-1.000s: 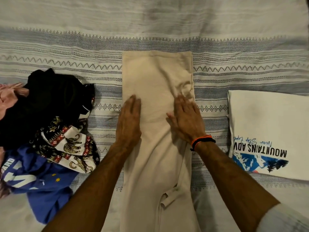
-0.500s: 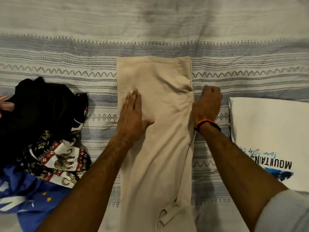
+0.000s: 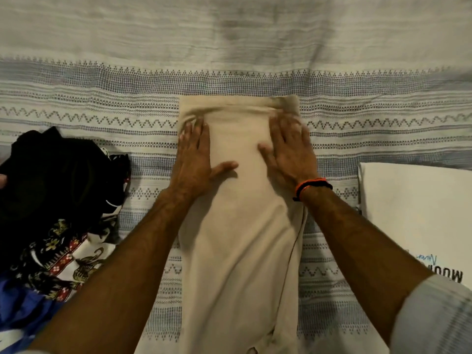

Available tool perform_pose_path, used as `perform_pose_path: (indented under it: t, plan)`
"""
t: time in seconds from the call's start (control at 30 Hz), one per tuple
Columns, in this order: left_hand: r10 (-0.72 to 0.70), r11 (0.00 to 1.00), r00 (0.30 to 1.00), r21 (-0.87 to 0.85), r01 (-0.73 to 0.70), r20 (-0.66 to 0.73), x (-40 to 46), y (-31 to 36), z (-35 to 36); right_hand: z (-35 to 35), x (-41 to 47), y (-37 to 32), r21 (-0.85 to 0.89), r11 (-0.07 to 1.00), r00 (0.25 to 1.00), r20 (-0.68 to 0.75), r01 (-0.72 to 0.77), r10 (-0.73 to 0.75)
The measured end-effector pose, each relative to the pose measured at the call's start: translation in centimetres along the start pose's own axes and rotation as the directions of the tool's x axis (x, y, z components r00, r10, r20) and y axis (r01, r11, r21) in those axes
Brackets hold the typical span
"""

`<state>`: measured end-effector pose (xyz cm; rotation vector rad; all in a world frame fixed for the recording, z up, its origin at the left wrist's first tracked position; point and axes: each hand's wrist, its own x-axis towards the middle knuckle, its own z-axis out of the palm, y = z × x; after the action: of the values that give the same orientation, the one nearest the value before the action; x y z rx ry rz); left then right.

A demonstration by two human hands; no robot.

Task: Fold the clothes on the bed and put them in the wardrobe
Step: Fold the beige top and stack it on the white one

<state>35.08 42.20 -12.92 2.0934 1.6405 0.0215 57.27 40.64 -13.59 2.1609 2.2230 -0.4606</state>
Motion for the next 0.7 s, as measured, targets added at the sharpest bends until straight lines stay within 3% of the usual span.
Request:
perform_pose_path:
  t: [0.07, 0.13, 0.2, 0.3, 0.33, 0.4, 0.47, 0.63, 0.7]
  plan:
    - [-0.008, 0.999, 1.0, 0.049, 0.008, -0.013, 1.0, -0.7, -0.6, -0.6, 1.0, 0.4, 0.054, 0.983, 0.983, -0.051, -0.173, 0.176]
    - [-0.001, 0.995, 1.0, 0.097, 0.001, 0.003, 1.7, -1.1, -1.3, -1.1, 1.9, 0.1, 0.069, 0.987, 0.984, -0.097, -0.146, 0.152]
    - [-0.007, 0.993, 1.0, 0.116, 0.004, 0.028, 2.1, -1.1, -1.7, -1.1, 2.7, 0.3, 0.018, 0.996, 0.995, -0.044, -0.088, 0.088]
    - [-0.041, 0.992, 0.998, 0.123, 0.036, 0.038, 2.1, -0.7, -1.9, -1.3, 2.7, 0.9, 0.093, 0.935, 0.94, 0.006, -0.341, 0.342]
    - [-0.042, 0.991, 0.999, 0.126, 0.039, 0.026, 1.7, -0.5, -2.0, -1.4, 2.1, 0.7, 0.087, 0.935, 0.937, -0.03, -0.345, 0.348]
    - [-0.023, 0.992, 1.0, 0.123, 0.024, -0.009, 0.4, 0.4, -1.6, -1.1, 0.1, -0.3, 0.002, 0.99, 0.983, -0.125, -0.138, 0.138]
    - [0.013, 0.995, 0.999, 0.097, -0.009, -0.04, -1.5, 1.3, -0.6, -0.3, -2.5, -1.6, -0.009, 0.999, 0.991, -0.123, 0.047, -0.048]
    - [0.079, 0.994, 0.997, 0.079, -0.078, -0.012, -9.2, 2.3, 3.4, 3.3, -11.3, -4.1, 0.026, 0.964, 0.964, -0.02, 0.266, -0.266]
    - [0.052, 0.994, 0.999, 0.098, -0.051, -0.008, -12.5, 1.7, 4.7, 4.2, -14.5, -3.3, -0.011, 0.976, 0.976, -0.017, 0.216, -0.216]
